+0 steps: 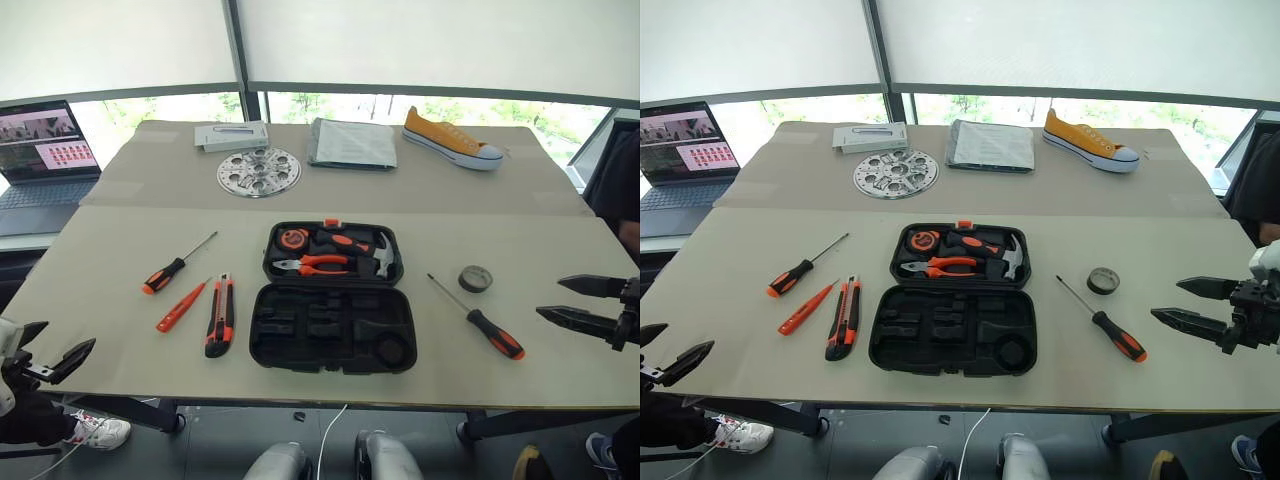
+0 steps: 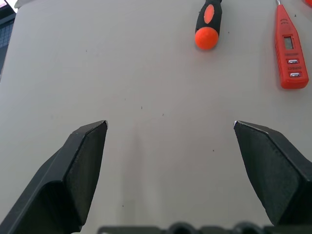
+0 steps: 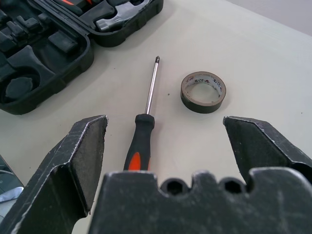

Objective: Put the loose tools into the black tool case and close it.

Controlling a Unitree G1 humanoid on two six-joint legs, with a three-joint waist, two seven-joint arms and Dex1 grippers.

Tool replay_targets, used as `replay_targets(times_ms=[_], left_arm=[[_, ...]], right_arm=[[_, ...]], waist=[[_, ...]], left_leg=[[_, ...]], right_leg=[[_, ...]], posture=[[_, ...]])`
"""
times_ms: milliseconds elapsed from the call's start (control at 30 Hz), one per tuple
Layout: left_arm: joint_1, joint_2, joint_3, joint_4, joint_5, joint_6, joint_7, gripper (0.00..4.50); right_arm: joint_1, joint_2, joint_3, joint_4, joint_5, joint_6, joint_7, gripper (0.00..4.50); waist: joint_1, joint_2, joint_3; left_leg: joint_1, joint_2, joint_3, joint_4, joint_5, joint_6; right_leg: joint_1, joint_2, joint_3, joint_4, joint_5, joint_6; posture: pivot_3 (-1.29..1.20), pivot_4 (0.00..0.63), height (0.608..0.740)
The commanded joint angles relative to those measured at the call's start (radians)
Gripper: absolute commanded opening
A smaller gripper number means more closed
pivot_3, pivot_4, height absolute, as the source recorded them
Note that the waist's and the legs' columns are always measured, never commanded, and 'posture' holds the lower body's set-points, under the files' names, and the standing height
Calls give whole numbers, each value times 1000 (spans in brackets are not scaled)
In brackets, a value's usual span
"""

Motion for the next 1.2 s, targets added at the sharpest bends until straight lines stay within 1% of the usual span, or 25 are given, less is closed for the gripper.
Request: replay_targets(times_ms=[33,133,167,267,400,533,667,833,933,1000,1033,1200], left_arm=[[-5,26,-4,-12,19,-17,1,4444],[-65,33,-36,-72,-11,59,32,4444],[-96,39,-48,-93,-25,93,46,4444],[-211,85,-130,-133,-50,202,45,4444],[-353,148,-246,-74,-28,305,45,4444],[-507,181,-400,42,22,344,22,4444],[-635,181,-539,186,101,325,-4,4444],[-749,151,-657,381,188,259,-21,4444],[-811,125,-690,496,223,204,-23,4444],[-843,115,-697,558,239,180,-23,3927],[-856,112,-699,585,243,170,-28,3762],[-900,97,-707,680,260,115,-49,1984]], right_arm=[[-23,-4,-14,7,-9,-28,-10,4428],[-53,-8,16,16,-54,-95,-29,4428],[-78,-9,21,2,-49,-91,-37,4428],[-149,-12,36,-117,26,-14,-48,4428],[-168,-7,60,-278,104,60,-38,4428],[-213,10,115,-442,182,107,-65,4428],[-283,47,198,-570,234,127,-103,4428],[-316,84,274,-658,274,136,-116,4428],[-311,99,301,-682,272,129,-122,4428],[-306,104,308,-692,269,125,-128,4500],[-304,106,308,-698,273,126,-132,4500],[-286,107,305,-710,274,123,-137,4500]], waist=[[0,0,0],[1,0,0],[2,0,0],[2,0,1],[-2,0,1],[-11,1,1],[-24,-1,1],[-25,-1,2],[-17,-1,2],[-14,-1,2],[-15,-1,2],[-19,-2,2]], left_leg=[[0,0,0,0,0,0],[0,0,1,0,0,0],[0,0,1,0,0,0],[0,0,1,1,1,-2],[1,2,1,0,2,-3],[1,3,1,-1,2,-3],[1,3,1,-1,2,-3],[-1,3,1,-1,2,-3],[-2,2,1,-1,2,-2],[-3,2,1,1,2,-2],[-3,2,1,2,2,-2],[-3,2,1,8,2,-2]], right_leg=[[0,0,0,0,0,0],[0,0,1,0,0,0],[0,0,1,0,0,0],[0,0,2,2,0,1],[-1,3,2,3,0,0],[-2,6,5,3,0,-1],[-3,7,5,1,0,-2],[-6,8,5,0,0,-2],[-7,7,5,0,1,-2],[-7,7,4,1,1,-2],[-7,7,4,1,1,-2],[-6,7,6,8,1,-2]], posture=[[0,150,740],[0,150,740],[0,150,740],[0,150,740],[0,150,740],[0,150,740],[0,150,740],[0,150,740],[0,150,740],[0,150,740],[0,150,740],[0,150,740]])
